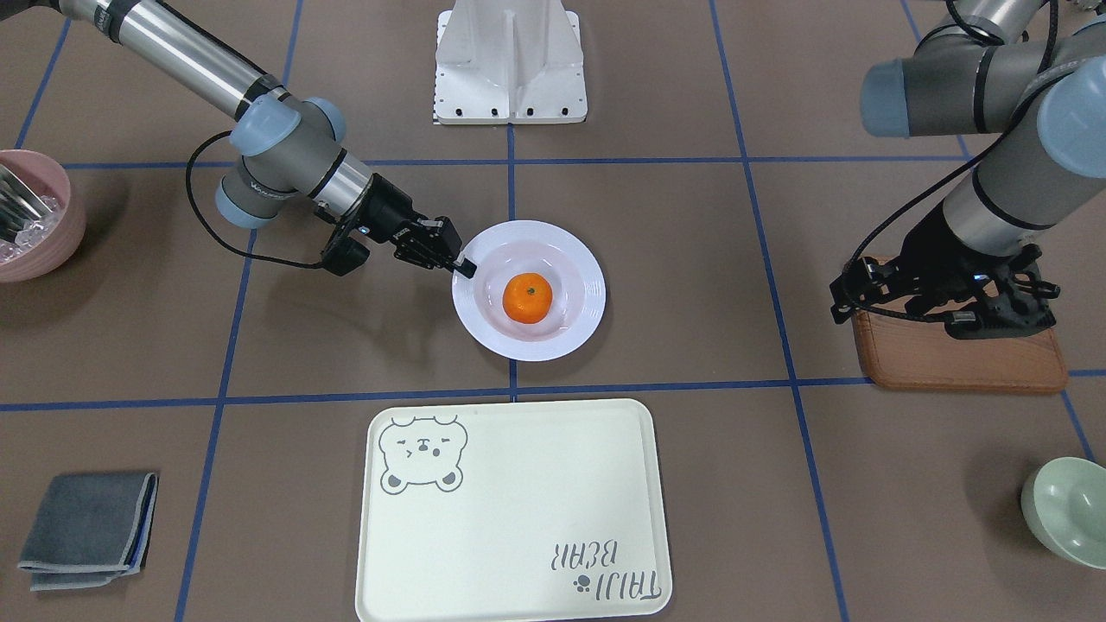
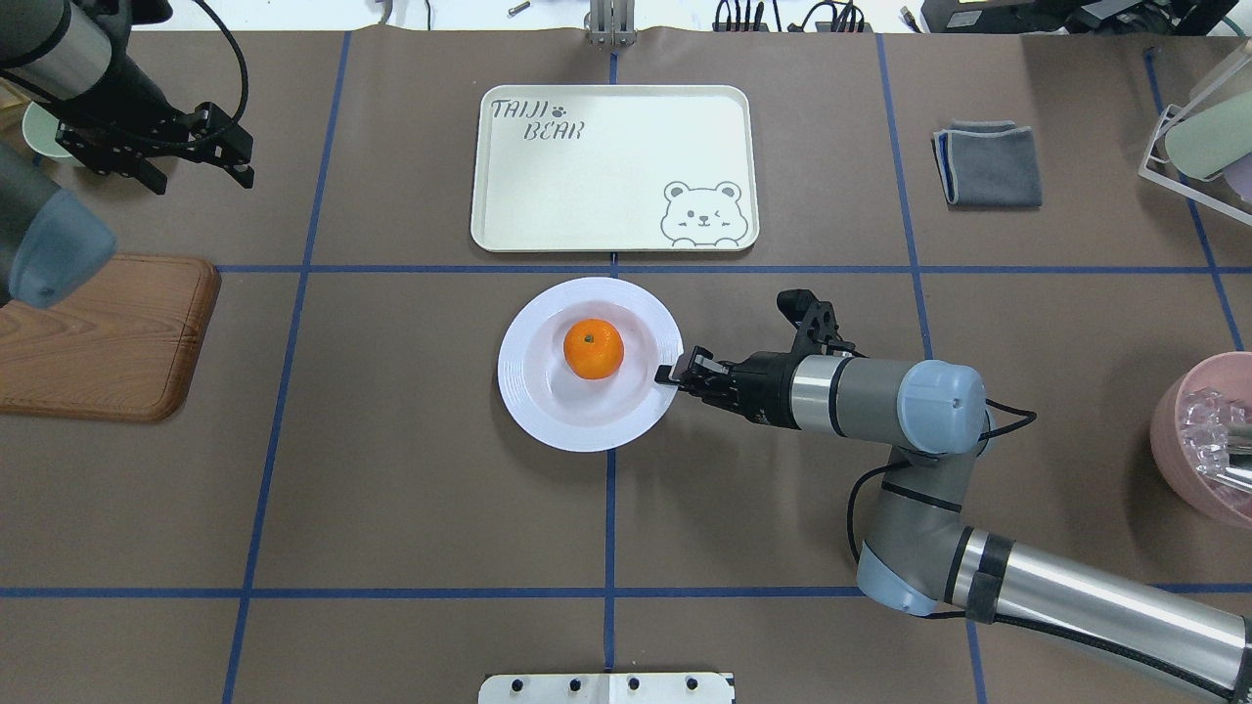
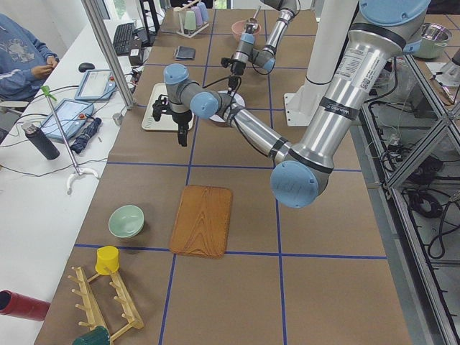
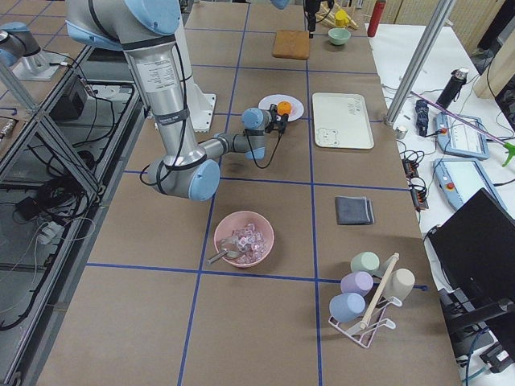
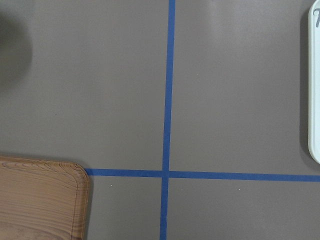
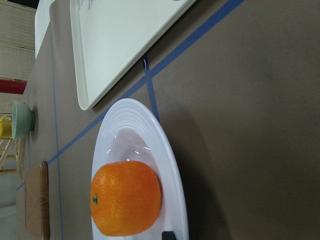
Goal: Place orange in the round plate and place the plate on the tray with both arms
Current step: 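Slide the plate with the right gripper onto the bear tray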
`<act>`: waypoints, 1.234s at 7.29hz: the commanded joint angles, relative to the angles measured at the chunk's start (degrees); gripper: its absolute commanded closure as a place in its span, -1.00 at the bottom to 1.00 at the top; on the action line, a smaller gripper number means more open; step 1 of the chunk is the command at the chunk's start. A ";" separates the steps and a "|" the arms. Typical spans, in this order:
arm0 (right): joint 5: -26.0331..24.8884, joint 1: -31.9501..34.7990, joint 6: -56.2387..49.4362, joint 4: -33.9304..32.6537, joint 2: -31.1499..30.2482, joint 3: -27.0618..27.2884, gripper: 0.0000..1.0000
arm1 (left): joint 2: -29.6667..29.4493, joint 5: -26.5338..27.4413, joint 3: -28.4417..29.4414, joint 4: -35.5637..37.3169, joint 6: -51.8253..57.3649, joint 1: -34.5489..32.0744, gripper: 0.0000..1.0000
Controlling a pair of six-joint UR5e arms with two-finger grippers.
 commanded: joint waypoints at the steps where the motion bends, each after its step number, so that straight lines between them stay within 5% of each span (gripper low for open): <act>1: -0.42 0.18 0.07 1.33 0.00 0.22 1.00 | 0.06 0.00 -0.28 0.07 0.00 -0.05 -0.95; 9: -7.78 0.53 6.48 10.64 0.08 0.05 1.00 | -0.03 0.09 -2.12 2.08 0.00 -0.05 -0.95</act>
